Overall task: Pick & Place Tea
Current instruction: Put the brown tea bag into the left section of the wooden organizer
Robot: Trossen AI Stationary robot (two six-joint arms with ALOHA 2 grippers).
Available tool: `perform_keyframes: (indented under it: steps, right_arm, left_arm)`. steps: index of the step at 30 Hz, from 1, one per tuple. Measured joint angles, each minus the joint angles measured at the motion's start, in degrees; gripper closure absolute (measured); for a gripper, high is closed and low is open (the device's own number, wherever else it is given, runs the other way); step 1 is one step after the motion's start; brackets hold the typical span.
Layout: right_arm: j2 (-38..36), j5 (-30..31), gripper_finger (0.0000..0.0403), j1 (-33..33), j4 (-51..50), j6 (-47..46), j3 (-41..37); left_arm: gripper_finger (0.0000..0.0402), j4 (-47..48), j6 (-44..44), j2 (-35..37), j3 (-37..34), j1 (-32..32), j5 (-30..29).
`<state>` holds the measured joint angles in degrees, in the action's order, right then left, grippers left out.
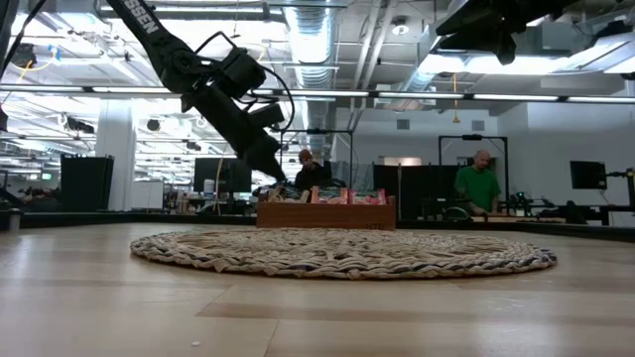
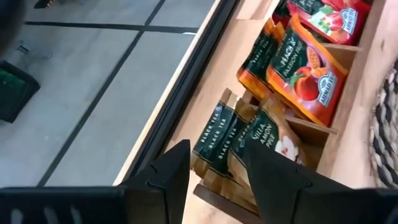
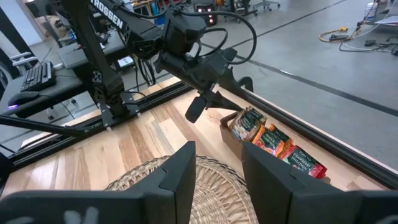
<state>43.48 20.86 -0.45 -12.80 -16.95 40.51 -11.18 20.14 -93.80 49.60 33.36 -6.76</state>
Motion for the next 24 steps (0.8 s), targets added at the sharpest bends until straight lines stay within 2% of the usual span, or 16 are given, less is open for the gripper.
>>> perform_keyframes:
  steps: [19,24]
  right_arm:
    - [0.00,-0.01,0.0282,-0.01,0.00,0.27,-0.01]
    - [-0.01,0.00,0.0282,-0.02,-0.02,0.32,0.00]
  left_arm:
    - [0.0255,-1.34,4.49,-0.13,0.00,-0.02,-2.17]
    - [0.0256,-1.03,4.85,-3.65,1.81,-0.34,-3.73]
